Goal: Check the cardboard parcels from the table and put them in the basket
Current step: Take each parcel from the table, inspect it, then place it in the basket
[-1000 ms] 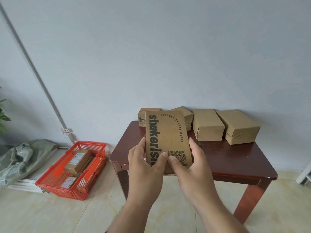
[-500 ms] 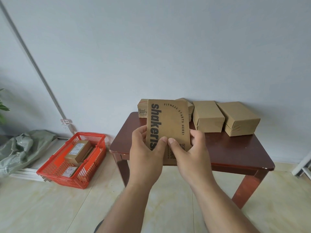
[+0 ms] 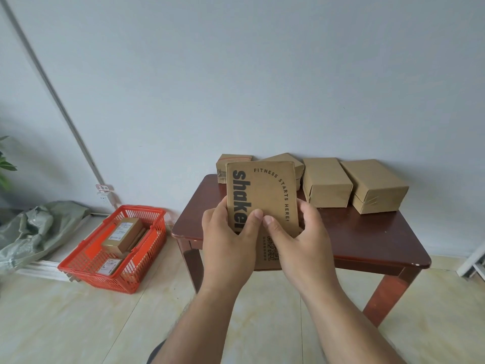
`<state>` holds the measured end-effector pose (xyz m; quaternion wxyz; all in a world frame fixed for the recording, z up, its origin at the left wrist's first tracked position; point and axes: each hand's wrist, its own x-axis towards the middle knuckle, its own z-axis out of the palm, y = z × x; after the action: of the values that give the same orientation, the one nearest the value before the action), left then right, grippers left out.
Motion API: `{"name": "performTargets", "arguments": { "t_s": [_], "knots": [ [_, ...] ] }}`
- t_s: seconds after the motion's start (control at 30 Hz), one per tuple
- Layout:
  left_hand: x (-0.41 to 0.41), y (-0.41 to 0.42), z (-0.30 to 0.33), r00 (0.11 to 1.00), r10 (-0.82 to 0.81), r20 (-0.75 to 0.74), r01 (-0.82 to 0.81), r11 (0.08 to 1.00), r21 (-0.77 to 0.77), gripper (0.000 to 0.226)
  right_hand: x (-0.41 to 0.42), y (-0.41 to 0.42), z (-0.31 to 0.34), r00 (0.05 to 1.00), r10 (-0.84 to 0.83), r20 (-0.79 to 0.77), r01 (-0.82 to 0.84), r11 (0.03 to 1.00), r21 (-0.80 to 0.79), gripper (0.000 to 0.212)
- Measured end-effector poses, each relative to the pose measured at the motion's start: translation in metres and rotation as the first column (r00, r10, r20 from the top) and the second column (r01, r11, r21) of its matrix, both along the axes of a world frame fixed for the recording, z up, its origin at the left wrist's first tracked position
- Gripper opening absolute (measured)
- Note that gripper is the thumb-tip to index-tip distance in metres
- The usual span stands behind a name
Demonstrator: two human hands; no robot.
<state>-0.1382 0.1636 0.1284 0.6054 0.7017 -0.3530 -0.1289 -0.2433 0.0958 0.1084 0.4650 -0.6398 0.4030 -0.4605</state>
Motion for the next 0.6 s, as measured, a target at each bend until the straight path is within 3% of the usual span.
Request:
{"name": "performTargets", "arguments": {
  "t_s": [0.2,0.4,0.53,0.6],
  "knots": [
    [-0.0050,0.0022,-0.0060,0.999,0.001,-0.039,-0.001,1.000,-0.011,0.027,0.0017,-0.0085,-0.0001,0.999,-0.036,0.001,0.036,0.999,0.005,0.032],
    [-0.0005,0.0018,-0.0088,0.996,0.043,-0.084,-0.046,0.999,-0.023,0.028,0.0023,-0.0063,-0.0054,0.999,-0.036,-0.006,0.036,0.999,-0.001,0.035],
    [0.0038,0.0013,-0.0073,0.994,0.067,-0.087,-0.070,0.997,-0.030,0.032,0.0028,-0.0014,-0.0088,0.999,-0.029,0.016,0.029,1.000,0.002,0.050],
    [0.0014,0.0019,-0.0092,0.994,0.054,-0.095,-0.057,0.998,-0.036,0.032,0.0016,-0.0032,-0.0046,0.999,-0.039,0.029,0.039,0.999,0.023,0.045]
  ]
}}
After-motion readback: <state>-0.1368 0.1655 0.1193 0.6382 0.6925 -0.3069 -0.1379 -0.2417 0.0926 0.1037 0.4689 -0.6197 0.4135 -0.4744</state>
